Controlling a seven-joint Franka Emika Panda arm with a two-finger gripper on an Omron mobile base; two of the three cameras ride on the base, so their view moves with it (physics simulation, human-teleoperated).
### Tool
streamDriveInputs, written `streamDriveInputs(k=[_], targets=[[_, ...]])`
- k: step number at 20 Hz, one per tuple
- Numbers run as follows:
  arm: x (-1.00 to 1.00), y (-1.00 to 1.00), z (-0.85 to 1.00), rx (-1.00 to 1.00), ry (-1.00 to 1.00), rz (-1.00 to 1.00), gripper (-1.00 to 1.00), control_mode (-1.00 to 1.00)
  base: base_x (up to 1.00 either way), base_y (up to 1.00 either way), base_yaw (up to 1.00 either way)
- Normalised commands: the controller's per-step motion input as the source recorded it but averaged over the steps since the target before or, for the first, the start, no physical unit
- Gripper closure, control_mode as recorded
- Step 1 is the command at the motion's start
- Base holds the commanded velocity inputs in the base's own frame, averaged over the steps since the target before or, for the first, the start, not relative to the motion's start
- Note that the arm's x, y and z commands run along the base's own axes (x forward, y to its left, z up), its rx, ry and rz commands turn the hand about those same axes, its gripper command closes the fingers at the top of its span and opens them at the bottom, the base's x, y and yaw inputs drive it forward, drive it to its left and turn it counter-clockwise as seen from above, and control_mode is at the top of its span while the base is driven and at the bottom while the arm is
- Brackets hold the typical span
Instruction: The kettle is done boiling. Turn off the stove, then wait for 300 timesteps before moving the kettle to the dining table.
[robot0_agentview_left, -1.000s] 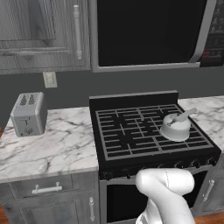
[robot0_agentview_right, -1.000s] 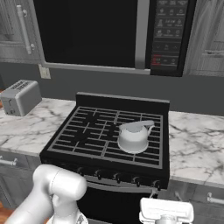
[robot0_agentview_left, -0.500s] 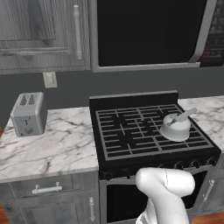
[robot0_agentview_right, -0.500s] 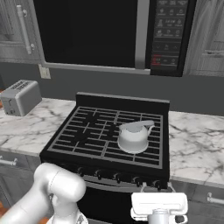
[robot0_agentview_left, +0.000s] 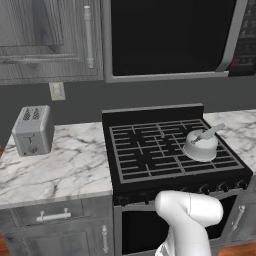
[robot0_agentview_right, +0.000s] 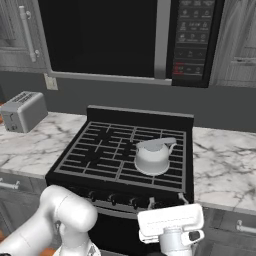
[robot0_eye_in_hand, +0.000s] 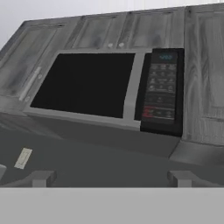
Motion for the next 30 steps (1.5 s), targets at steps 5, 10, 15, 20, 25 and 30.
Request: streamDriveInputs(k=[5,10,15,20,25,30], targets=[[0.00,0.37,0.38,-0.15,-0.03,0.04,-1.00,-1.00,0.00,0.00,0.00],[0.00,0.41,0.20,-0.19,0.00,0.04,-1.00,-1.00,0.00,0.00,0.00],[0.00,0.34,0.04,-0.28,0.00,0.02,-1.00,-1.00,0.00,0.00,0.00],[0.08,0.18,0.12,-0.27,0.00,0.00,-1.00,-1.00,0.00,0.00,0.00],[0.19,0.20,0.14,-0.26,0.00,0.00,-1.00,-1.00,0.00,0.00,0.00],[0.19,0.16,0.11,-0.25,0.00,0.00,-1.00,-1.00,0.00,0.00,0.00]])
